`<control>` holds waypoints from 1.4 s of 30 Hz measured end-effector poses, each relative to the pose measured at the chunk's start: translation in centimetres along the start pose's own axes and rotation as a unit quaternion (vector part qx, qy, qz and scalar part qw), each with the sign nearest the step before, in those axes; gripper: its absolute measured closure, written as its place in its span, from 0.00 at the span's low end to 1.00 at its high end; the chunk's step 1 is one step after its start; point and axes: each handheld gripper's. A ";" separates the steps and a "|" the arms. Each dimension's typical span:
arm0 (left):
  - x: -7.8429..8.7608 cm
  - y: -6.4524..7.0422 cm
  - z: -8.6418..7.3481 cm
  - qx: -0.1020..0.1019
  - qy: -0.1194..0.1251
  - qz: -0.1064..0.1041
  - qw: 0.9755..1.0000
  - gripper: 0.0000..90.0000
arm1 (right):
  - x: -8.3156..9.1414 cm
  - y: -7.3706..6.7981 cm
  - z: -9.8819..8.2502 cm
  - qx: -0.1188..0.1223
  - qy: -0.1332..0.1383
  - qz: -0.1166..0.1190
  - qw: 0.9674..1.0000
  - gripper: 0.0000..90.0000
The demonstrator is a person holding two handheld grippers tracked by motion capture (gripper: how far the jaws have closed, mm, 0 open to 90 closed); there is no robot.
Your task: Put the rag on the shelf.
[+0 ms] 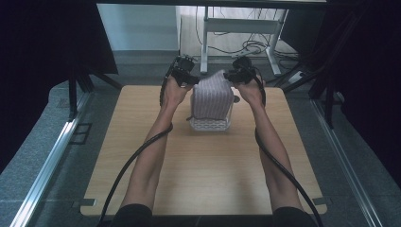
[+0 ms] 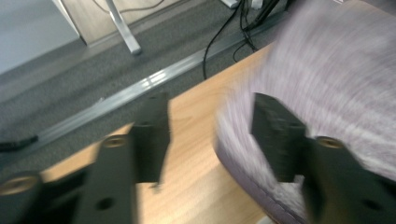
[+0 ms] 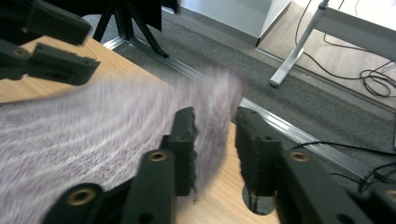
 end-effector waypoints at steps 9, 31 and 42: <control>2.1 -0.7 -1.2 0.032 0.036 -0.062 0.997 0.31 | 0.5 0.6 -1.4 -0.027 -0.009 0.037 0.999 0.53; 5.8 2.1 -3.8 -0.013 0.080 -0.139 0.987 0.19 | 3.9 -3.0 -3.2 -0.017 0.019 0.084 0.996 0.26; 7.2 3.7 -4.9 -0.051 0.089 -0.135 0.986 0.18 | 5.5 -3.7 -4.7 -0.018 0.023 0.096 0.995 0.16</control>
Point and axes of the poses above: each handheld gripper's, and its own axes: x roughly backward along the jaws, z roughly out of its top, y roughly to its right, and after that the axes turned 2 degrees about -x, right-handed
